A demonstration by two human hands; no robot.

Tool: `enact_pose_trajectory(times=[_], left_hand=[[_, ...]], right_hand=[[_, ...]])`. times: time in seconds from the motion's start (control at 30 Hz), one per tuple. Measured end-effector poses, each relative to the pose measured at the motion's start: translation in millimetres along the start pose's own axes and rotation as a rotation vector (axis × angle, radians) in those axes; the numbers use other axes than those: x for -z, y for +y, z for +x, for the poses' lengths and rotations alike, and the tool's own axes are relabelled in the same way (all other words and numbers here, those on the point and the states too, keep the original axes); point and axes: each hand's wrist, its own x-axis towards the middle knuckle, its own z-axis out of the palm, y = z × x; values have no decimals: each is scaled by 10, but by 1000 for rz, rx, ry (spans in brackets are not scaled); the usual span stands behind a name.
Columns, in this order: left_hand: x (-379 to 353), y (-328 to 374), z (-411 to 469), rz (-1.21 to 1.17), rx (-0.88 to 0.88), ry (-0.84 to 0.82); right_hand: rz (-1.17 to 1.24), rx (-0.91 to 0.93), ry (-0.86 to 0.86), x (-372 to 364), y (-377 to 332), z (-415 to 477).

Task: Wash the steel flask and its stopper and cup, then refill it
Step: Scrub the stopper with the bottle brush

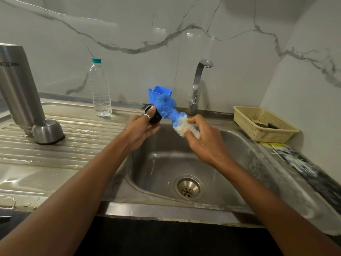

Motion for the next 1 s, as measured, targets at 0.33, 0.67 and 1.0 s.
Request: enact_pose_trajectory(times=[0.33, 0.67, 1.0], left_hand=[[-44, -11, -21, -37, 2, -19], [1, -23, -32, 127, -50, -108], [39, -49, -3, 180, -72, -155]], right_hand=[[-12, -34, -31, 2, 69, 13], [-31, -14, -3, 76, 117, 35], [-24, 13, -1, 83, 128, 58]])
